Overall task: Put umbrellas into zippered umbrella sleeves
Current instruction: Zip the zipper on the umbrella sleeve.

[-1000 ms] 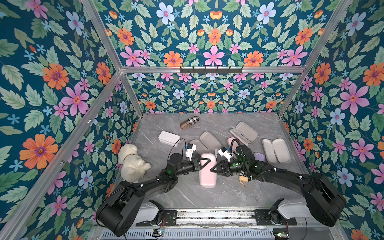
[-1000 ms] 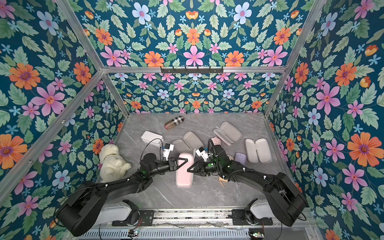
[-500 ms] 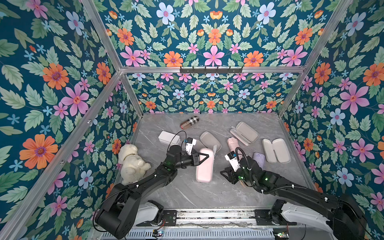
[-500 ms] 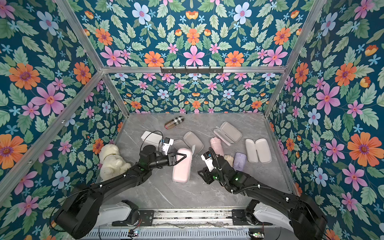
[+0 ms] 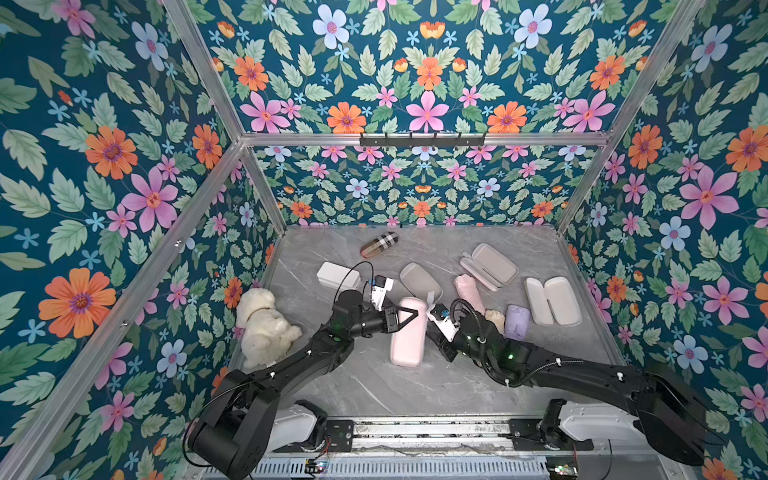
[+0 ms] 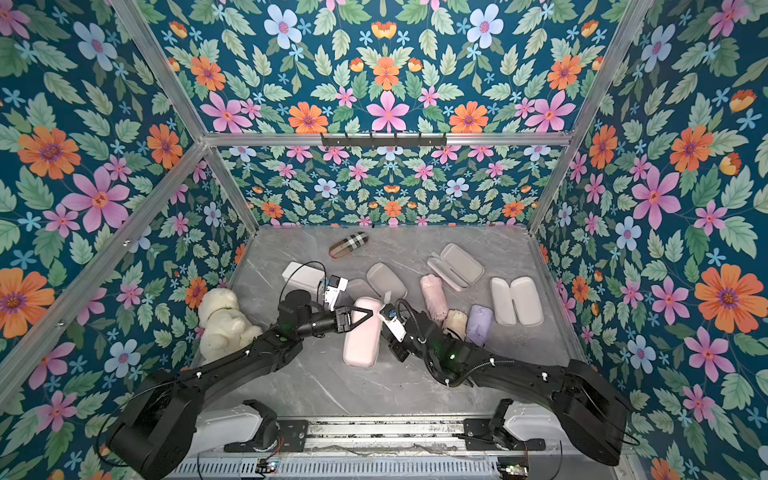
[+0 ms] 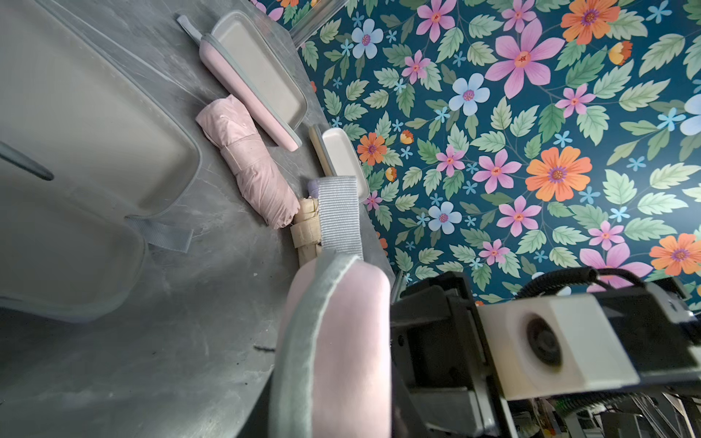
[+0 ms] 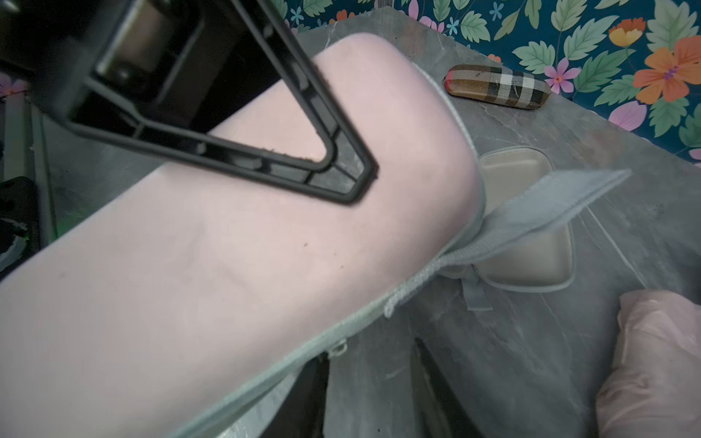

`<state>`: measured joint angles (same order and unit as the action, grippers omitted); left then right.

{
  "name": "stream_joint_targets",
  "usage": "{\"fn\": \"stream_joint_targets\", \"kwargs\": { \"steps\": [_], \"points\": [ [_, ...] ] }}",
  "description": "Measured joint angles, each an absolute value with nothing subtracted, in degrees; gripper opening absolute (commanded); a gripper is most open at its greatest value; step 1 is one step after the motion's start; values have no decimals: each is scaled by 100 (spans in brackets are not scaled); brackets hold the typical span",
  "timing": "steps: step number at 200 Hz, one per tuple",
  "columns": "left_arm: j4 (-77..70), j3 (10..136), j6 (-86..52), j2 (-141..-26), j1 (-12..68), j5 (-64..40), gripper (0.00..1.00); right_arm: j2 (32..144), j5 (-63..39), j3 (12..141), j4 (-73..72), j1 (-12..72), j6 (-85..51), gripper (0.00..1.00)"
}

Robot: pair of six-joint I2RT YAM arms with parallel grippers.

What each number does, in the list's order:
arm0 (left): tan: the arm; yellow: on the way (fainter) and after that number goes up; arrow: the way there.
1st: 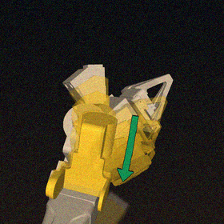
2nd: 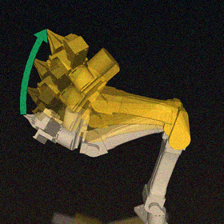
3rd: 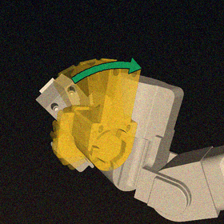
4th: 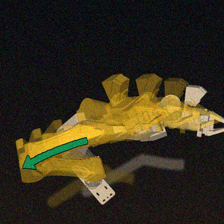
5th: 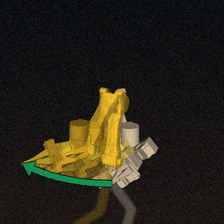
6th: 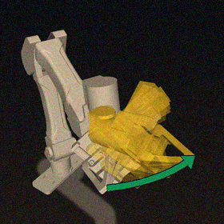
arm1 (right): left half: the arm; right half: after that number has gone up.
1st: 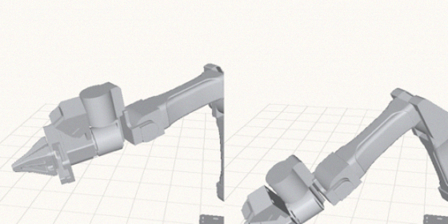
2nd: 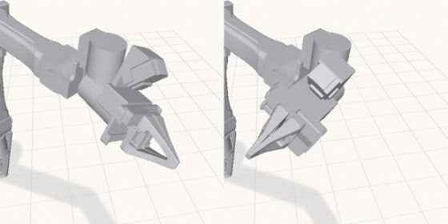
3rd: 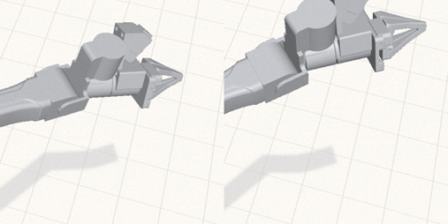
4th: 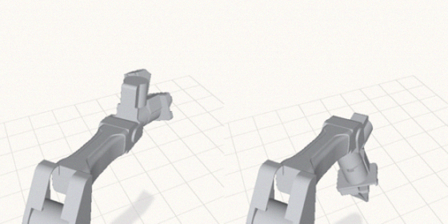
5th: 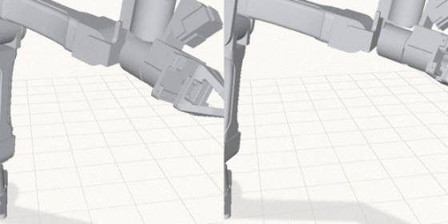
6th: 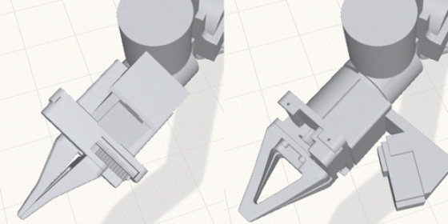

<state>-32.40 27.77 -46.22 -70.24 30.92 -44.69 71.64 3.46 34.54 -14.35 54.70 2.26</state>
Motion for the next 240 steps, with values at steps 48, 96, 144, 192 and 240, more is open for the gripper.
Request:
{"fn": "stream_joint_targets", "kwargs": {
  "steps": [48, 96, 144, 192, 240],
  "points": [
    [-3256, 2755, -4622, -7028, 3142, -4353, 20, 7363, 504, 3573, -1420, 5496, 397, 29],
    [-3393, 2724, -4633, -7061, 3164, -4305, 20, 7308, 419, 3507, -1483, 5511, 469, 8],
    [-3225, 2775, -4613, -7076, 3170, -4324, 17, 7175, 316, 3286, -1671, 5553, 742, 0],
    [-2602, 2928, -4440, -6943, 2886, -4687, 10, 6958, 716, 3076, -1658, 6001, 1332, 0],
    [-2460, 3059, -4368, -6853, 2606, -4480, 10, 7240, 969, 3225, -1227, 6906, 1802, 0]
  ]
}}
